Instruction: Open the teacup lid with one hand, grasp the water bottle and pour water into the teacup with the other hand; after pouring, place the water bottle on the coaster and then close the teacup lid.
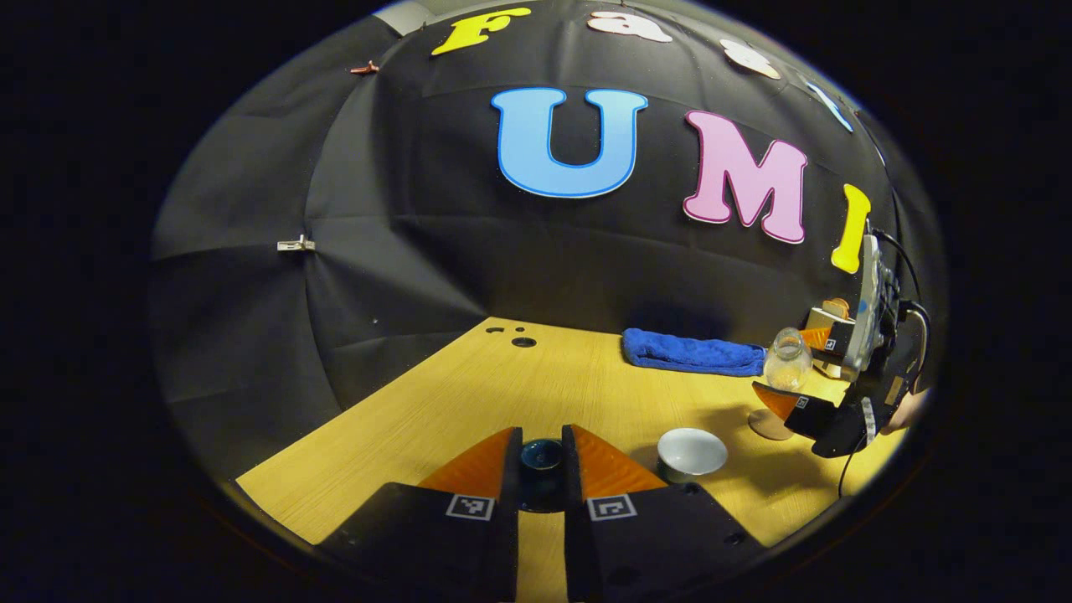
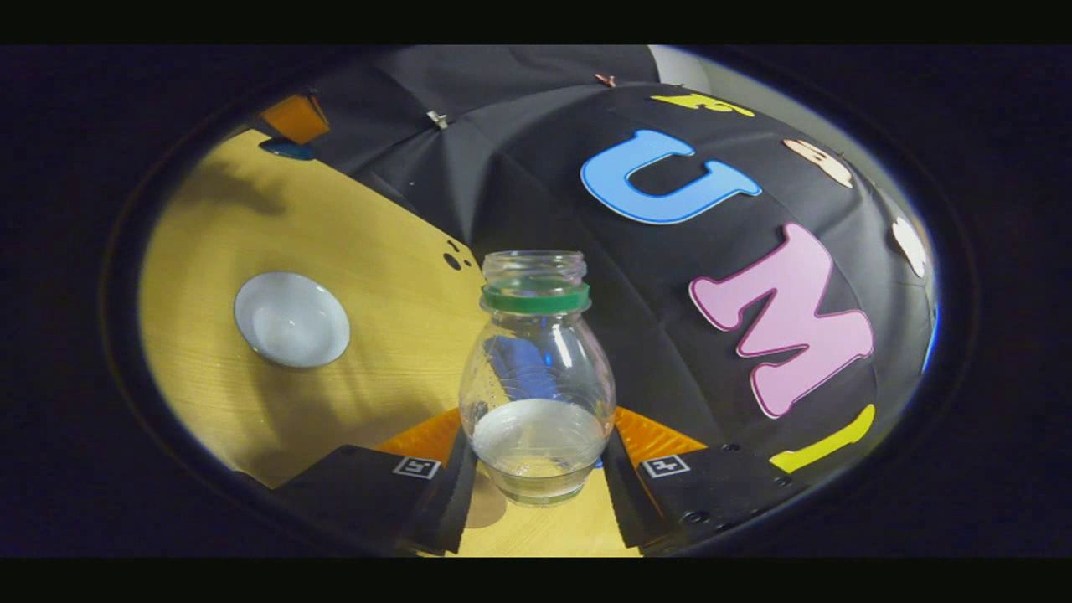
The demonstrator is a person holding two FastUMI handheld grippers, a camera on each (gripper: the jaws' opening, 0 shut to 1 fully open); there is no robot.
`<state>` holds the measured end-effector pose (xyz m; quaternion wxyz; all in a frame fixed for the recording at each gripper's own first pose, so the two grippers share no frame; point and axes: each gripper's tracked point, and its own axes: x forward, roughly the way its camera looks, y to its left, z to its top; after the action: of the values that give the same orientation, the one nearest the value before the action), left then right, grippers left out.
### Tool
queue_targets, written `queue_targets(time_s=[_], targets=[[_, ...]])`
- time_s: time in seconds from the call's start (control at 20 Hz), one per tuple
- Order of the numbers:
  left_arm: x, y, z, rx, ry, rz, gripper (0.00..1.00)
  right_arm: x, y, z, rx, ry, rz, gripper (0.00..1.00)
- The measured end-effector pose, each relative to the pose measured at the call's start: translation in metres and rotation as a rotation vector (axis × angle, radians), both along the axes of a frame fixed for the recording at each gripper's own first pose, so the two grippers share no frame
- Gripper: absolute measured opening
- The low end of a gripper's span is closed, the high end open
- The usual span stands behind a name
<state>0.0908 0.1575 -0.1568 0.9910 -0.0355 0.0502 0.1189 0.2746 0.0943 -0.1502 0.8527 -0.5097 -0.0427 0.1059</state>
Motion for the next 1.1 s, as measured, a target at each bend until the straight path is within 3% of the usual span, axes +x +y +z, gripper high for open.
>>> queue_targets(time_s=[0.35,0.4,0.45,0.65,1.1], targets=[[-0.001,0.006,-0.008,-0.013,-0.003,0.003,0.26,0.009,0.005,-0.024,-0.163,-0.040,0.037,0.72],[-0.002,0.007,-0.011,-0.016,0.000,0.008,0.26,0.011,0.007,-0.028,-0.188,-0.041,0.042,0.75],[-0.002,0.008,-0.013,-0.020,0.005,0.011,0.27,0.012,0.008,-0.030,-0.220,-0.051,0.048,0.71],[-0.003,0.009,-0.019,-0.041,0.007,0.017,0.23,0.018,0.019,-0.038,-0.332,-0.084,0.099,0.71],[-0.010,0.013,-0.028,-0.066,0.022,0.048,0.26,0.021,0.028,-0.042,-0.463,-0.152,0.133,0.71]])
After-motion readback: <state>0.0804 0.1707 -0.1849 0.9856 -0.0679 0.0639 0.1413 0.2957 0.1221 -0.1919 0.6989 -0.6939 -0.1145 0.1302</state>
